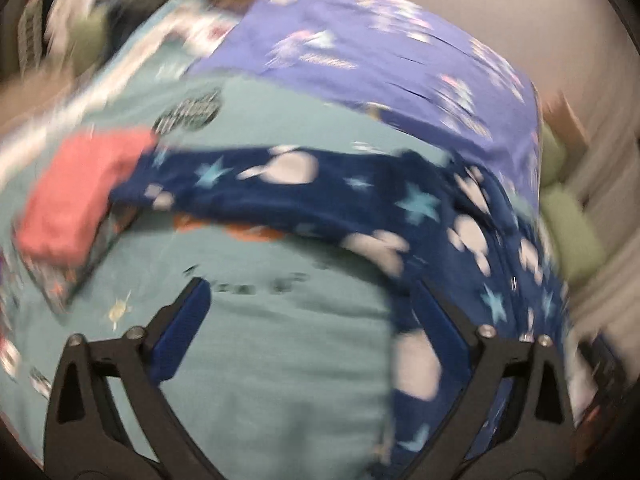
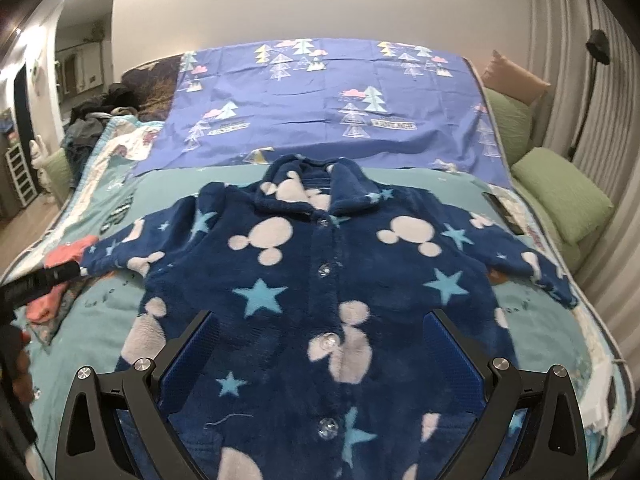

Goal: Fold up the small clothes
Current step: 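Grasp the sleeve cuff nearest the left tool with the left gripper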

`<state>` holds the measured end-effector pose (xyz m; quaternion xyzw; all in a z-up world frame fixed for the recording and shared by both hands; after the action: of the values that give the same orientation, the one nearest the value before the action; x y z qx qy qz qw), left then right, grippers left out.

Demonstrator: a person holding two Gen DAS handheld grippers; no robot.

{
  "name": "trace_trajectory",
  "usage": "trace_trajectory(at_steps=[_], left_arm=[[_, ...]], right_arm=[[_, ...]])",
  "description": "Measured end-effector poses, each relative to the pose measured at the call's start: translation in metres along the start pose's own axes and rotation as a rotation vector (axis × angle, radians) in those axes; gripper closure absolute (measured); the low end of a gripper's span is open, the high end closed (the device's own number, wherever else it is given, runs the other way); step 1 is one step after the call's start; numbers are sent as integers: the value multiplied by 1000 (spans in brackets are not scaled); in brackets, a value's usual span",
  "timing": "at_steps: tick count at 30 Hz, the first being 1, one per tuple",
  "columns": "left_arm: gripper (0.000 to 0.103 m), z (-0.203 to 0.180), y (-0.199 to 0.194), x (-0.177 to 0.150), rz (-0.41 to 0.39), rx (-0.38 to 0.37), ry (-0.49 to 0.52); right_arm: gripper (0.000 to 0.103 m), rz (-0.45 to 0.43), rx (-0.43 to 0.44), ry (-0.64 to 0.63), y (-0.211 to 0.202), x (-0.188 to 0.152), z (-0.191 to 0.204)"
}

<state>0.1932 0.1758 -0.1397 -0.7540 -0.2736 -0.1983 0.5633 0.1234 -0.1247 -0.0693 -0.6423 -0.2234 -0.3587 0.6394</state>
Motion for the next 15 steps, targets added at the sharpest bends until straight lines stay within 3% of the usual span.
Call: trace_trajectory(at_steps=[3, 6, 15], left_arm=[[12, 58, 19, 3, 49, -90, -238], [16, 96, 39, 6, 73, -153, -396], [16, 157, 107, 14, 94, -188, -681]], right_arm=[[0, 7, 20, -4, 8, 0, 3], [0, 18, 21, -19, 20, 1, 7], [0, 50, 5, -18, 43, 1, 7]])
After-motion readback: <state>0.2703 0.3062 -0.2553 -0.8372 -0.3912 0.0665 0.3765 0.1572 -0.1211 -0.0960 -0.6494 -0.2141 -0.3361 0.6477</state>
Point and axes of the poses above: each gripper's, at about its wrist camera, not at the fingertips, and y roughly the way its jaws point, z to its left, x to its top, the point moved 9 cm from there along y, roughly the way its jaws point, and after that the axes turned 8 degrees about y, right-handed, at the moved point
